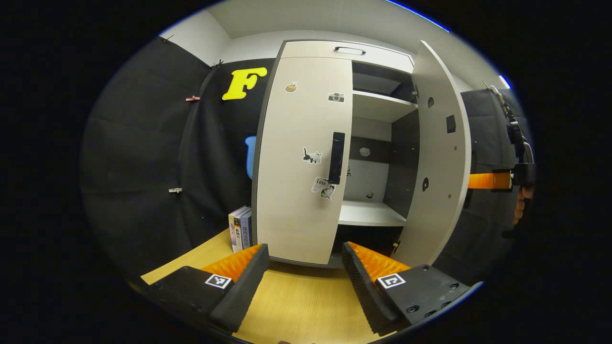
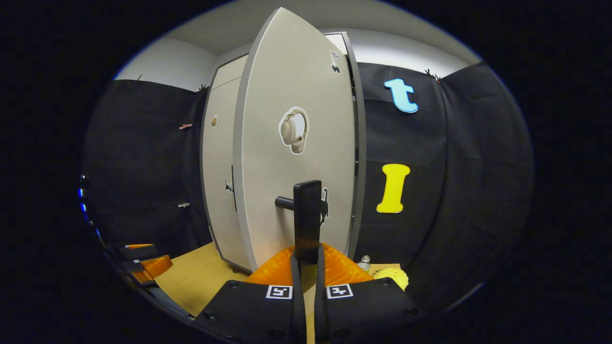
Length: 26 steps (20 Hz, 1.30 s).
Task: Open the right door of the double-door shoe cabinet with the right hand, and open the left door with the left hand.
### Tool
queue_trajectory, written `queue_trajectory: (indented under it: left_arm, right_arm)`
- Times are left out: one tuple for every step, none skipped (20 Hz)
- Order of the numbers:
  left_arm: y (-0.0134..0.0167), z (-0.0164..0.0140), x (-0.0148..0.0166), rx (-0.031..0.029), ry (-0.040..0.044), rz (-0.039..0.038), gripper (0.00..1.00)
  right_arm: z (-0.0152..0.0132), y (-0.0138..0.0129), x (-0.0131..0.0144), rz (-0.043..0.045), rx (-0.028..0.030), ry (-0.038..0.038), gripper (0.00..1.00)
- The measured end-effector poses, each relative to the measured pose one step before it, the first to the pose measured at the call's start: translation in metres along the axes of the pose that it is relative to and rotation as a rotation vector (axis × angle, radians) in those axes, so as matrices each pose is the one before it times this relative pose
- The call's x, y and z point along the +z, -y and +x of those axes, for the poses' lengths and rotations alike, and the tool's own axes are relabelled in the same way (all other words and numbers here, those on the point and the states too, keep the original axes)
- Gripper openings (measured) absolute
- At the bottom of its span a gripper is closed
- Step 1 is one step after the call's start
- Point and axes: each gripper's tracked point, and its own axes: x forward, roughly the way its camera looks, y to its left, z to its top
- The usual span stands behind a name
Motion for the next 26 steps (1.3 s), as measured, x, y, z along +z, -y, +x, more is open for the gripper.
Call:
queue_trajectory:
  left_arm:
    - [0.00064,-0.00052,-0.00213,-0.00347,-0.00514,0.00392,0.95]
    - [0.00032,-0.00054,-0.00158,-0.00209,-0.00618,0.00498,0.95]
    - [-0.00066,-0.00024,0.00000,-0.00113,-0.00496,0.00425,0.95]
    - [0.00057,0.00013,-0.00012,-0.00241,-0.00142,0.00223,0.95]
    - [0.00057,0.00013,0.00126,-0.00135,0.00039,0.00160,0.95]
    - [-0.00033,-0.00026,0.00032,-0.00013,-0.00176,0.00335,0.95]
    - [-0.00065,0.00071,0.00086,0.00167,-0.00124,0.00481,0.95]
    - [0.00140,0.00013,-0.00020,0.00023,0.00005,0.00521,0.95]
    - [0.00281,-0.00040,0.00026,-0.00047,-0.00003,0.00416,0.95]
    - [0.00181,0.00030,-0.00126,-0.00300,-0.00160,0.00152,0.95]
    - [0.00055,0.00027,-0.00094,-0.00301,-0.00287,-0.00246,0.95]
    - [0.00173,0.00065,-0.00172,-0.00209,-0.00375,-0.00507,0.95]
    - [0.00306,0.00051,-0.00267,-0.00211,-0.00632,-0.00587,0.95]
    - [0.00319,-0.00001,-0.00338,-0.00258,-0.00665,-0.00556,0.95]
    - [0.00073,0.00095,-0.00117,-0.00152,-0.00421,-0.00513,0.95]
    - [0.00150,0.00095,-0.00081,-0.00395,-0.00192,-0.00450,0.95]
    - [0.00302,0.00193,-0.00004,-0.00593,-0.00062,-0.00157,0.95]
    - [0.00290,0.00287,-0.00134,-0.00374,0.00037,0.00104,0.95]
    - [0.00150,0.00334,-0.00152,-0.00062,-0.00510,-0.00149,0.95]
    - [0.00275,0.00531,-0.00194,-0.00586,-0.00683,-0.00691,0.95]
    - [0.00449,0.00470,0.00207,-0.01483,0.00028,-0.00522,0.95]
    - [0.00372,0.00548,0.00415,-0.00876,0.00836,0.00271,0.95]
    - [-0.00036,0.00641,0.00663,-0.00181,0.01309,0.00768,0.95]
    - [0.00033,0.00644,0.00619,-0.00754,0.00970,0.00090,0.95]
    - [-0.00018,0.00800,0.00726,-0.00920,0.00773,-0.00974,0.95]
    - [-0.00069,0.00727,0.00904,-0.00552,0.01505,-0.01391,0.95]
  right_arm:
    - [0.00058,0.00558,0.00034,0.00490,-0.02541,0.00417,0.11]
    - [0.00040,0.00476,0.00111,0.00716,-0.02427,0.00719,0.11]
    - [0.00064,0.00607,0.00141,0.01079,-0.02748,0.01013,0.11]
    - [0.00249,0.00580,0.00154,0.01526,-0.02921,0.00640,0.10]
    - [0.00166,0.00432,0.00093,0.01686,-0.02032,0.00149,0.10]
    - [0.00141,-0.00649,-0.00079,0.02967,0.01778,-0.00243,0.10]
    - [-0.00102,-0.01057,-0.00044,0.02738,0.02867,-0.00271,0.07]
    - [-0.00148,-0.00596,-0.00009,-0.01299,-0.00371,0.00493,0.09]
    - [-0.00037,0.00980,0.00195,-0.04348,-0.01719,0.01501,0.10]
    - [0.00048,0.00663,-0.00106,-0.04081,-0.02121,0.00140,0.10]
    - [-0.00126,0.00440,-0.00020,-0.01124,-0.00982,0.00830,0.09]
    - [-0.00348,0.00092,-0.00410,0.02404,0.00875,-0.00925,0.08]
    - [-0.00248,0.00027,-0.00069,0.03184,0.01029,-0.00341,0.08]
    - [0.00005,-0.00072,0.00003,0.01655,-0.00288,-0.00537,0.10]
    - [-0.00275,0.00099,-0.00193,0.00344,-0.00461,-0.00538,0.10]
    - [-0.00353,-0.00193,-0.00345,0.00937,0.00971,-0.00831,0.10]
    - [-0.00611,-0.00117,-0.00630,0.02023,0.00838,-0.01240,0.10]
    - [-0.00622,0.00166,-0.00714,0.01265,-0.00299,-0.01104,0.10]
    - [-0.00639,0.00441,-0.00717,-0.00133,-0.01416,-0.00252,0.10]
    - [-0.00507,0.00160,-0.00518,-0.00141,-0.00518,0.00308,0.10]
    - [-0.00786,0.00284,-0.00484,0.00046,-0.01677,0.00030,0.10]
    - [-0.00457,0.00565,-0.00393,-0.00595,-0.01665,0.00416,0.09]
    - [-0.00701,0.00528,-0.00330,-0.00530,-0.02018,0.00441,0.09]
    - [-0.00677,0.00457,-0.00356,0.00037,-0.01863,0.00142,0.09]
    - [-0.00654,0.00405,-0.00406,0.01089,-0.01675,-0.00360,0.09]
    - [-0.00562,0.00261,-0.00416,0.01360,-0.00988,-0.00227,0.09]
